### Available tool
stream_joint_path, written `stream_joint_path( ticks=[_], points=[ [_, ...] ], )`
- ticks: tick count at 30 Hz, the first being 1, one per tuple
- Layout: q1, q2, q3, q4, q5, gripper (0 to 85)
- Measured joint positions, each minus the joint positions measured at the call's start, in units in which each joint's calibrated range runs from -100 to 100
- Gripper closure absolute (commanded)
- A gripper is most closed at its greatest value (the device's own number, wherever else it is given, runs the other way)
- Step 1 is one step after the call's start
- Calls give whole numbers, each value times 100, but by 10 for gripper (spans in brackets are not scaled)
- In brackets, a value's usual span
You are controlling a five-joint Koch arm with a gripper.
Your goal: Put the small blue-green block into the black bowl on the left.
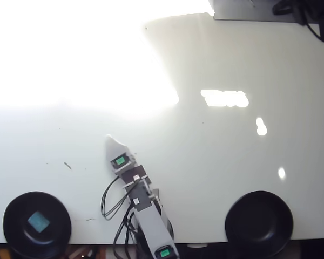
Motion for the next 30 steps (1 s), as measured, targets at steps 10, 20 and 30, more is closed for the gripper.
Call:
stream_joint_path(
  ticks=[10,20,30],
  points=[
    [-664,0,-979,206,498,484],
    [-1167,0,-1911,452,503,484],
    [-1304,-25,-2678,1621,449,426]
  ],
)
